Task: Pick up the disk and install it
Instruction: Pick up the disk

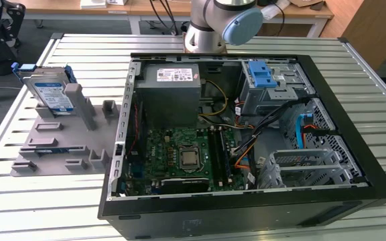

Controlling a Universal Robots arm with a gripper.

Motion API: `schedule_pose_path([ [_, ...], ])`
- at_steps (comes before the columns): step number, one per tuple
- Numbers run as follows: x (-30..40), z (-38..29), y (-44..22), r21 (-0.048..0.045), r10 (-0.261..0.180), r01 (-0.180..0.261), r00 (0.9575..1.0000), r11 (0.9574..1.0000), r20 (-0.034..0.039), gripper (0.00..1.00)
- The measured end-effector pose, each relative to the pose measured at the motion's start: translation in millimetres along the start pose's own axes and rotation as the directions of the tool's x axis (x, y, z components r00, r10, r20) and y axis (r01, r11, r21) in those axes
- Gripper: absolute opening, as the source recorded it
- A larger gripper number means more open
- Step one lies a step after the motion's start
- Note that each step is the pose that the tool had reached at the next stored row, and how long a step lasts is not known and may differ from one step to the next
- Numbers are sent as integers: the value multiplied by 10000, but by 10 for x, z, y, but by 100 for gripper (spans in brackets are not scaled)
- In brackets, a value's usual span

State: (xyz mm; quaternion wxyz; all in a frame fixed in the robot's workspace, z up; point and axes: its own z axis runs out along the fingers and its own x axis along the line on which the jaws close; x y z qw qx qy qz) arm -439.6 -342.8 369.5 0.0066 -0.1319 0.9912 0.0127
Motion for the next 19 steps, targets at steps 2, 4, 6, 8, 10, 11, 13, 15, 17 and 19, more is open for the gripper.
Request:
schedule_pose_path([
  [2,0,0,0,-3,-157,157,9999,9999,-4,11],
  [4,0,0,0,-7,-416,416,9991,9991,-10,11],
  [6,0,0,0,-12,-702,702,9975,9975,-16,11],
  [8,0,0,0,-16,-950,950,9955,9955,-22,11],
  [10,0,0,0,-20,-1148,1148,9934,9934,-26,11],
  [11,0,0,0,-22,-1244,1244,9922,9922,-28,11],
  [13,0,0,0,-26,-1436,1436,9896,9896,-32,11],
  [15,0,0,0,-30,-1626,1626,9867,9867,-36,11],
  [17,0,0,0,-33,-1784,1784,9839,9840,-40,11],
  [19,0,0,0,-37,-1945,1945,9809,9809,-43,11],
])
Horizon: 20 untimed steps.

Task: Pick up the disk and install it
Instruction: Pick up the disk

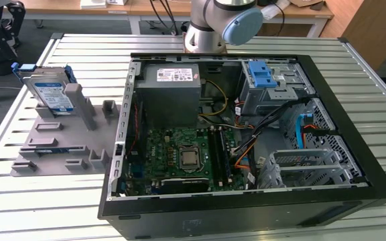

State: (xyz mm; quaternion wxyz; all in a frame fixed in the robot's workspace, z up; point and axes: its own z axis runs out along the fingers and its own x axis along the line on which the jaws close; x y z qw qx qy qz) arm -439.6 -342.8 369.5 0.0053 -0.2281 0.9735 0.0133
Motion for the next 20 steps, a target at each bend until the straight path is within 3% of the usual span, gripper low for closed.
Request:
schedule_pose_path([
  [12,0,0,0,-13,-762,762,9971,9971,-18,11],
  [20,0,0,0,-26,-1442,1442,9895,9895,-32,11],
])
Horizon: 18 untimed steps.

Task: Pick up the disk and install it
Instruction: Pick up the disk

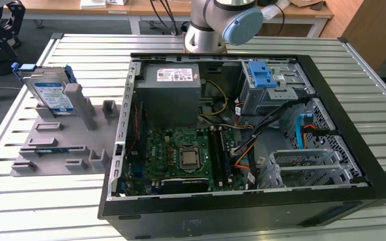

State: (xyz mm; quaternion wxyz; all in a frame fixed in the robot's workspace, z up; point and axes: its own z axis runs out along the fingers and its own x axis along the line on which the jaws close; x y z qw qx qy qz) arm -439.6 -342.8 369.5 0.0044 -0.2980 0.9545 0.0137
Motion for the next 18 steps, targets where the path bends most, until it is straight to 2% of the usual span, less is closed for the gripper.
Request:
schedule_pose_path([
  [3,0,0,0,-2,-124,124,9999,9999,-4,11],
  [18,0,0,0,-4,-202,202,9998,9998,-6,11],
])
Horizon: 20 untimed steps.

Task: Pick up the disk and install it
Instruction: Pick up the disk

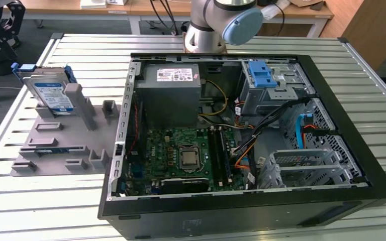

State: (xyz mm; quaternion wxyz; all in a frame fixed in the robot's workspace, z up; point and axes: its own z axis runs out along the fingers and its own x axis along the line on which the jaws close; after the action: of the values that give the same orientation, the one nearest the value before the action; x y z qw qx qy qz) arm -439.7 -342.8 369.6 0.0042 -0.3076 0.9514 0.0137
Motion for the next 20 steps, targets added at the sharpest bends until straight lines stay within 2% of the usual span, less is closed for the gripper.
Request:
schedule_pose_path([
  [3,0,0,0,-5,-323,323,9995,9995,-7,11],
  [7,0,2,0,-17,-965,965,9953,9953,-21,11],
  [11,0,3,0,-29,-1623,1623,9867,9867,-35,11],
  [17,0,4,-1,-46,-2403,2403,9707,9707,-51,11],
  [20,1,4,-1,-48,-2480,2480,9688,9688,-53,11],
])
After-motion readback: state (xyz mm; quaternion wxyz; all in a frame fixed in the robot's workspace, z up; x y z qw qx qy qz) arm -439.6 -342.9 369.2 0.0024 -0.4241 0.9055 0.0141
